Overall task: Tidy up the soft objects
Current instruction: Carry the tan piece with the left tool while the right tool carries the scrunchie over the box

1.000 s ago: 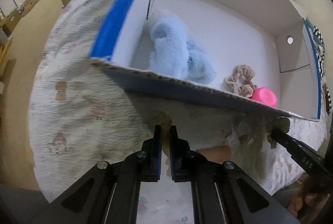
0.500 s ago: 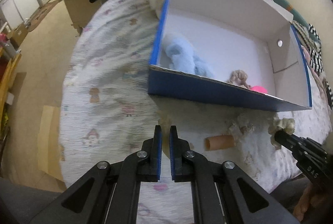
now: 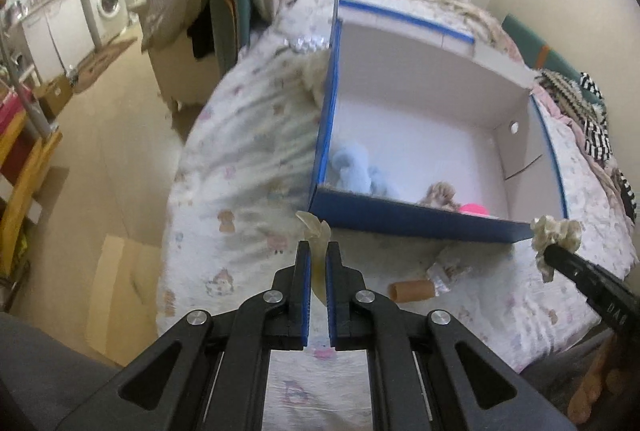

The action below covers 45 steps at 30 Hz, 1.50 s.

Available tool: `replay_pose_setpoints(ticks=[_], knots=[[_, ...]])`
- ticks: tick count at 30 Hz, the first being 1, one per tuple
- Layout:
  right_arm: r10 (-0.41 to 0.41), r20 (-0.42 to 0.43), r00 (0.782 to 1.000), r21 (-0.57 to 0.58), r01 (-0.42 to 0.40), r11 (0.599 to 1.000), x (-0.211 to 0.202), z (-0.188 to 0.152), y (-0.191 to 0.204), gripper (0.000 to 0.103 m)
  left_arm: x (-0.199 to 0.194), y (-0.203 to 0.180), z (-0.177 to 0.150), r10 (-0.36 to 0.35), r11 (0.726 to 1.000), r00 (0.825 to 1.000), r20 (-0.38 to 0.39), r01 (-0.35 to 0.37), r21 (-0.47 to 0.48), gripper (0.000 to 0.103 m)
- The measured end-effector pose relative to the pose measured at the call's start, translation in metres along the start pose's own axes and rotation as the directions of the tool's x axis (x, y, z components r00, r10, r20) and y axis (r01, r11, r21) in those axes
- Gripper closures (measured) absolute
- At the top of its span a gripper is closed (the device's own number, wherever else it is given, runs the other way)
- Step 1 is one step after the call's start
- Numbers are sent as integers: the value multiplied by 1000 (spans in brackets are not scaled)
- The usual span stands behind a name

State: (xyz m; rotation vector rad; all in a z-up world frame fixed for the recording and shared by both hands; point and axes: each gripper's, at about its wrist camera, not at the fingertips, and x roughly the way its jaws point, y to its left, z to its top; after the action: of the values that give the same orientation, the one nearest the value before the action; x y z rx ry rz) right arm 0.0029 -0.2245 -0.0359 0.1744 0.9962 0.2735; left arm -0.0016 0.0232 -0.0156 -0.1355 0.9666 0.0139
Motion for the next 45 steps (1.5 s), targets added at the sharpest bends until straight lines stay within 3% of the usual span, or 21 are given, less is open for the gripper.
replay_pose_setpoints(ticks=[8,18,23,35,45], knots=[[23,131,991,34,-28,999,-37,18,-5,92,-26,-8,28,7,999,996,90,-11,38,97],[9,231,973,19,-14,1000,-48,60,-6,92,-15,-27,75,7,998,991,135,-16,68,97],[-27,232,972,-9,30,1000,-34,76,-14,92,-1,-41,91,2,995,991,137,-15,95,97],[-79,208,975,52,69,996,0,105,-46,92,46,-58,107,8,992,996,92,-19,123,97],[-80,128,989,45,75,996,40,122,-47,92,88,-73,113,18,984,997,72,-30,173,97]])
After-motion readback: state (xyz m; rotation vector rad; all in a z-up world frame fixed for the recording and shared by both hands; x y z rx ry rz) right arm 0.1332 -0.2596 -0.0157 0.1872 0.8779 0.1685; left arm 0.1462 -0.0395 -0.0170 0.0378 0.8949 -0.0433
